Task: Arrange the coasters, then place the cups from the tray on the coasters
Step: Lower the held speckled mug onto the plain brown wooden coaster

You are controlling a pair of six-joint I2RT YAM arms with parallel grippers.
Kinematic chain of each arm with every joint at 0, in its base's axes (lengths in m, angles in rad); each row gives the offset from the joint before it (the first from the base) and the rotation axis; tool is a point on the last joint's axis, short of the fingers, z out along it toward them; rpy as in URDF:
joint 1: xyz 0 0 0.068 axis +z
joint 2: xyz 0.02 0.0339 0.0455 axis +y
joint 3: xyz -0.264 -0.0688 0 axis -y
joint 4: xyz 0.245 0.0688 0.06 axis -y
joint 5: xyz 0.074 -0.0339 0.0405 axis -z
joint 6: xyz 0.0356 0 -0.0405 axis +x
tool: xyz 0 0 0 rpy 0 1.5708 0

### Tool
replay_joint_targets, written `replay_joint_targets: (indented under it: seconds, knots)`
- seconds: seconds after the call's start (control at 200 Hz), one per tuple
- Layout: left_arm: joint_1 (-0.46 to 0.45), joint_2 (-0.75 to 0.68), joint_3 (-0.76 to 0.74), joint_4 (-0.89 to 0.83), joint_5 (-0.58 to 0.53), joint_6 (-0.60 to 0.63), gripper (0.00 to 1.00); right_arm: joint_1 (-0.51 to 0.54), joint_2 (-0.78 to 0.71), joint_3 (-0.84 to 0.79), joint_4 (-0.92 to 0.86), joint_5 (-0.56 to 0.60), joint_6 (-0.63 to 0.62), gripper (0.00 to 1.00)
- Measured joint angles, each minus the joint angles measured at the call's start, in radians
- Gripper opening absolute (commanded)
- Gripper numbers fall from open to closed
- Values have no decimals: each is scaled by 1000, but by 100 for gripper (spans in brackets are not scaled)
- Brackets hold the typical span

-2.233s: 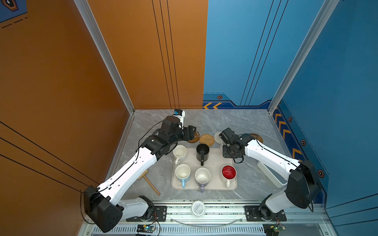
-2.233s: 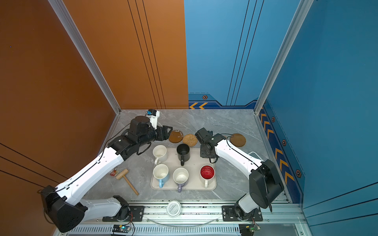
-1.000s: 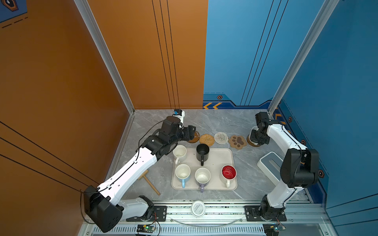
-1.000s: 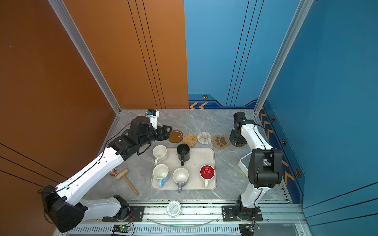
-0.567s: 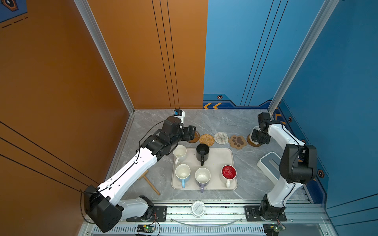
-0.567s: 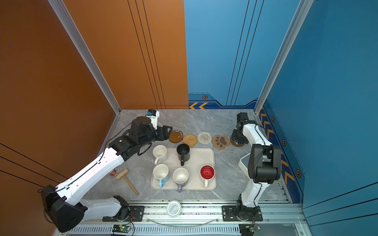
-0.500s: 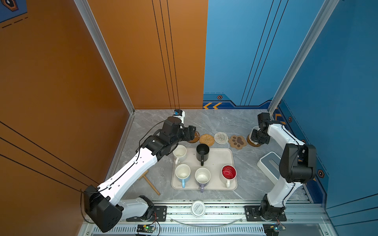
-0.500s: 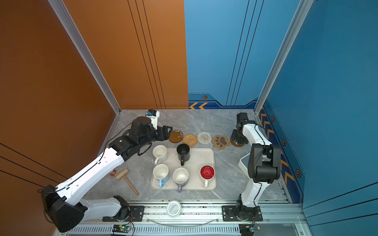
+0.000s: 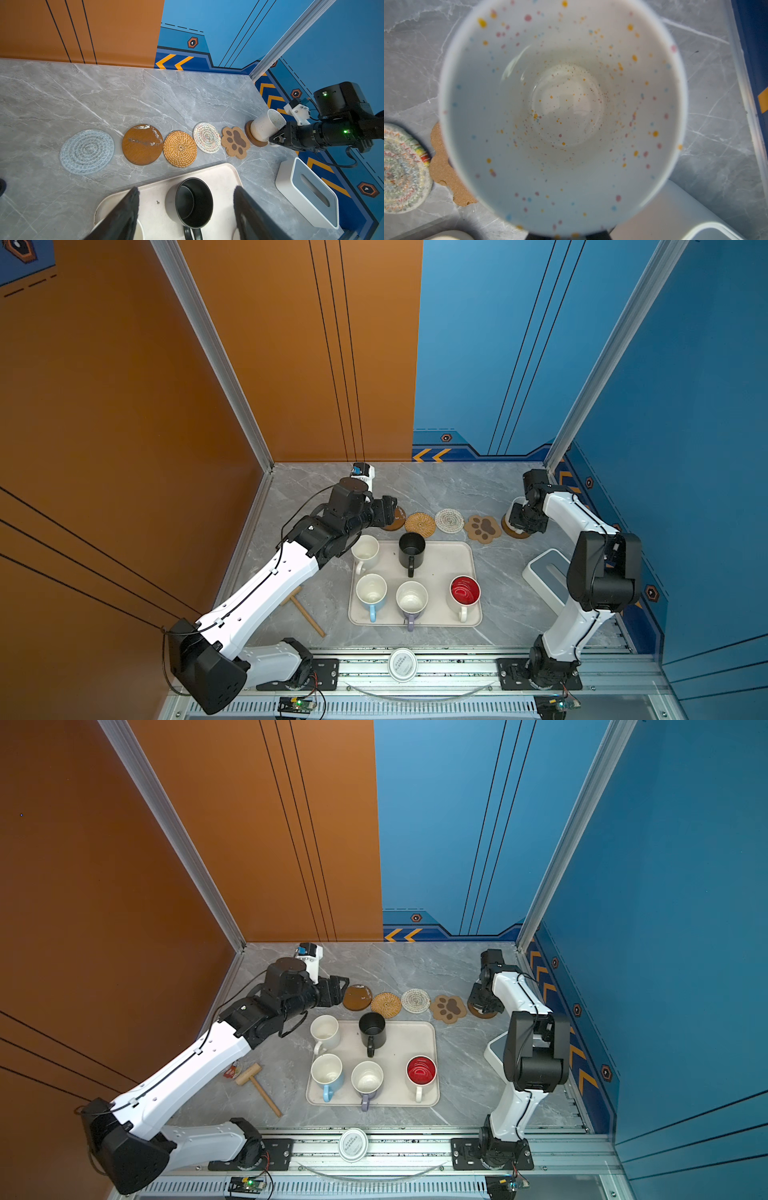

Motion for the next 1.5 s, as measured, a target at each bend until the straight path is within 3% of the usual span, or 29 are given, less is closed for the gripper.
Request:
replay_joint_targets:
  seconds: [0.781, 0.841, 1.131, 1.322, 1.497]
  knots:
    - [-2, 0, 0, -5, -12, 0, 73, 0, 10, -1, 0, 26, -33, 0]
    - [-2, 0, 0, -5, -13, 0, 73, 0, 10, -1, 0, 26, -33, 11]
    - [-6, 0, 0, -12, -25, 0, 75, 0, 10, -2, 8, 26, -34, 28]
    - [-6, -14, -9, -20, -28, 1, 75, 2, 10, -4, 15, 26, -38, 49]
    - [-6, -37, -24, -29, -37, 1, 75, 7, 3, -16, 15, 26, -41, 61]
